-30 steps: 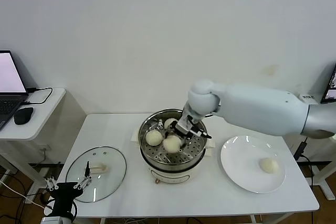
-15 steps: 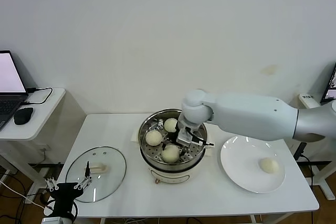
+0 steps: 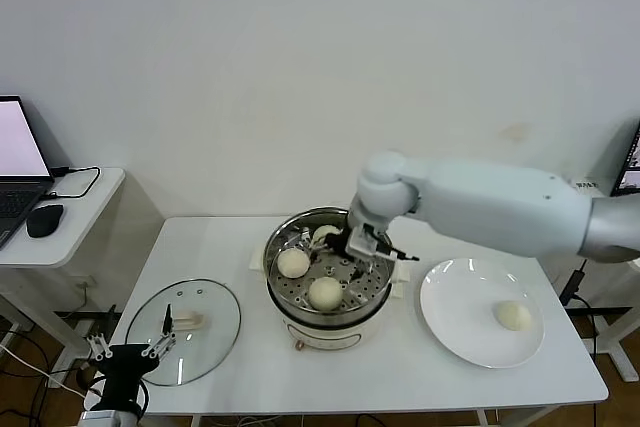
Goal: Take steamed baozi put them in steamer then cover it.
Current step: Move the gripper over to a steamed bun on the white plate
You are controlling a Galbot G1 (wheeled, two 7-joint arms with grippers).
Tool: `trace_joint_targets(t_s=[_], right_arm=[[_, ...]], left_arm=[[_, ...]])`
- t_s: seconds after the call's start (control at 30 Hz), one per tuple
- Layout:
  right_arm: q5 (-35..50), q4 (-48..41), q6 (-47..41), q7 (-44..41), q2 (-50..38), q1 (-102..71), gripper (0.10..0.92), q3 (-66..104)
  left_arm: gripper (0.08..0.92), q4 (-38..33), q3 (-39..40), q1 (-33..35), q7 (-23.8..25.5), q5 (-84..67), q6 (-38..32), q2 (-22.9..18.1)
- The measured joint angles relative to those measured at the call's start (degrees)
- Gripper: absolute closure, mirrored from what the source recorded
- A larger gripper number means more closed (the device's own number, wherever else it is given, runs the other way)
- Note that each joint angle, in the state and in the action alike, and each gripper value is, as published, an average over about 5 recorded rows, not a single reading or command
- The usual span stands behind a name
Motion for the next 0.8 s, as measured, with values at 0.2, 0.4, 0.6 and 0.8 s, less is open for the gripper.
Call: trace_joint_targets(t_s=[0.2,0.4,0.6,0.8], right_arm=[[3.5,2.1,-9.5,-0.1,-6.8,2.1,0.203,0.6],[4.7,4.0,-18.2,-0.3,-15.6,0.9,0.203,2.9],[3.5,3.9,-22.4,-1.1,-23.8,-6.0,0.202,9.1],[0.6,2.6,-24.1,-1.7,-29.9,-18.4,0.203,19.2]], left_arm=[[0.177,0.2,0.6,-0.7,0.1,-0.1,0.2,0.9],[0.177,0.7,1.5,-1.5,0.2,-0.2,0.2,1.5],[0.177,0.7,2.4,-2.3,0.2,-0.2,0.5,2.3],[0.177,0.8,3.2,-2.4,0.2,0.0,0.7,2.6]])
